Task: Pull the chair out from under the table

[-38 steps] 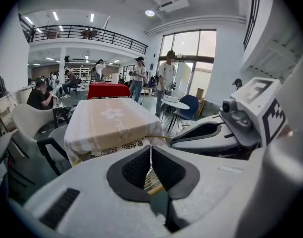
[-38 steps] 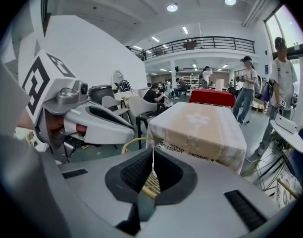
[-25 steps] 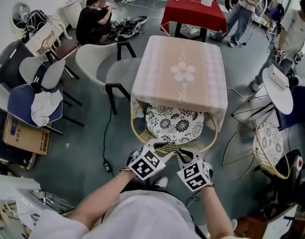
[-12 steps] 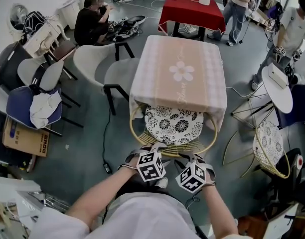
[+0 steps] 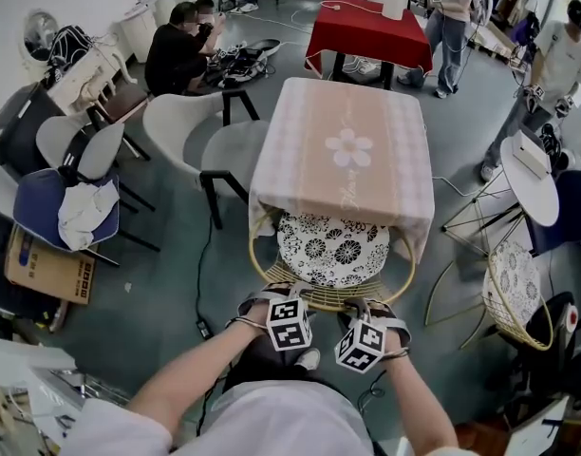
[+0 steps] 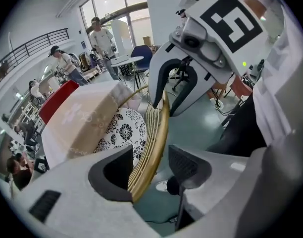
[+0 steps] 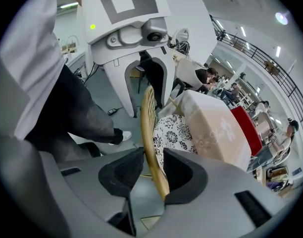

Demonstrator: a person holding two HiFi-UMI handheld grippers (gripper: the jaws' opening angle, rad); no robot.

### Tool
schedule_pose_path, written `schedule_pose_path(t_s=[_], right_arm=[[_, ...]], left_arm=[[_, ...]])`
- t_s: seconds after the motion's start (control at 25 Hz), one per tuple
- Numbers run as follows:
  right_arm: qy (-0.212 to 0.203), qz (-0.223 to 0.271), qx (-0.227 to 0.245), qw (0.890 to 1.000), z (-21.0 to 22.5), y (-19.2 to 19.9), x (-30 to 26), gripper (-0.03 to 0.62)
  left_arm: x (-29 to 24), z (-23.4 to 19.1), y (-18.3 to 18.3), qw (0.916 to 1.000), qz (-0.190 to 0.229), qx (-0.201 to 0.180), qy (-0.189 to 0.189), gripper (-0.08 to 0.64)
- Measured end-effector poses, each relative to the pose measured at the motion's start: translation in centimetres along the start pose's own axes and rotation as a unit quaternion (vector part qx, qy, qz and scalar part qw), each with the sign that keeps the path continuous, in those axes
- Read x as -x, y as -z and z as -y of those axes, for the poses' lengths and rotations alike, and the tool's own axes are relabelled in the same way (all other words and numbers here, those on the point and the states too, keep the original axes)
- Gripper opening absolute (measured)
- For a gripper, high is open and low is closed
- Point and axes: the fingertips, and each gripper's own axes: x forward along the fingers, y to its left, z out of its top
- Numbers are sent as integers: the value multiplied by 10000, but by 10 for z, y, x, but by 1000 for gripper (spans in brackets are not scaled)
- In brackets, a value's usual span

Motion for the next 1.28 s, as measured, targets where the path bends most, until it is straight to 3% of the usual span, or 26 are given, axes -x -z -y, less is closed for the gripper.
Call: schedule_pose_path(t_s=[0.24, 0.44, 0.64, 1.04, 1.28], right_arm=[[-32, -108, 271, 9996, -4, 2, -8, 104], [203, -382, 544, 9976, -3, 12, -17, 86], [268, -360, 463, 9979, -3, 14, -17, 84], [169, -501, 527, 9972, -3, 14, -18, 77], [132, -629, 518, 9966, -5, 14, -20, 71]], left_arm=[[-4, -1, 7, 9986, -260, -444, -104, 212], [-9, 2, 8, 9979, -277, -543, -199, 109], [-10, 3, 8, 9977, -348, -521, -257, 107], [-11, 5, 10, 9986, -491, -211, 67, 106], [-9, 5, 11, 9984, -473, -283, -94, 104]])
